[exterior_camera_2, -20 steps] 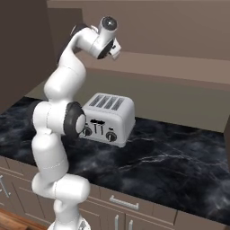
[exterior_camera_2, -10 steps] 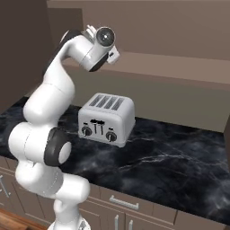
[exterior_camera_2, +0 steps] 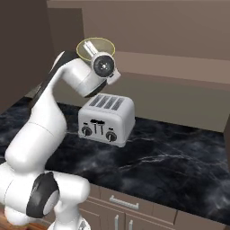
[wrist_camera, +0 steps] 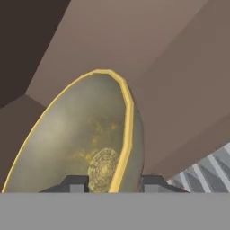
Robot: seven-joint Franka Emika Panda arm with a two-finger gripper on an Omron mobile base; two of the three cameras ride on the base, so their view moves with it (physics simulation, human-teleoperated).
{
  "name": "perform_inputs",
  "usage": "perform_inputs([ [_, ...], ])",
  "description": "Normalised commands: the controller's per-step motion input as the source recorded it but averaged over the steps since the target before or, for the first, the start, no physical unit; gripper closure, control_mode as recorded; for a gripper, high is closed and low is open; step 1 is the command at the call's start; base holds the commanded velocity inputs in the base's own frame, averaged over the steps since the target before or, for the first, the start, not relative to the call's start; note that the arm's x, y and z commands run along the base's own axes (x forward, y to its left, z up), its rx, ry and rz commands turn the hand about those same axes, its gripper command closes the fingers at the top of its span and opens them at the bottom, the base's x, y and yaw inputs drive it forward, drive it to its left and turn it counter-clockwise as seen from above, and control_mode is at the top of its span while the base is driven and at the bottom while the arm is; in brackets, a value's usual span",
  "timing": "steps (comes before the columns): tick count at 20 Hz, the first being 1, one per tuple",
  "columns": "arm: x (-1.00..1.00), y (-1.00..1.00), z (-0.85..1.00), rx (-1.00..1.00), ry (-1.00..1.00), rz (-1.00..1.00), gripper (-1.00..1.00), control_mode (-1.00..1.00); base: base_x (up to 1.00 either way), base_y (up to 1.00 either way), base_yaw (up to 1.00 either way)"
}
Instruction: Take the smaller bowl and place it next to the appetizer plate on the dining counter , and place the larger bowl next to the plate with cooked food.
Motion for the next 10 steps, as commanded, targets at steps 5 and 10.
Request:
perform_inputs([
  [5, -1.0, -0.2, -0.11, 0.0, 0.07, 0.02, 1.0, -1.0, 0.0, 0.0, 0.0],
  [10, -1.0, -0.05, -0.47, -0.01, 0.14, 0.07, 1.0, -1.0, 0.0, 0.0, 0.0],
])
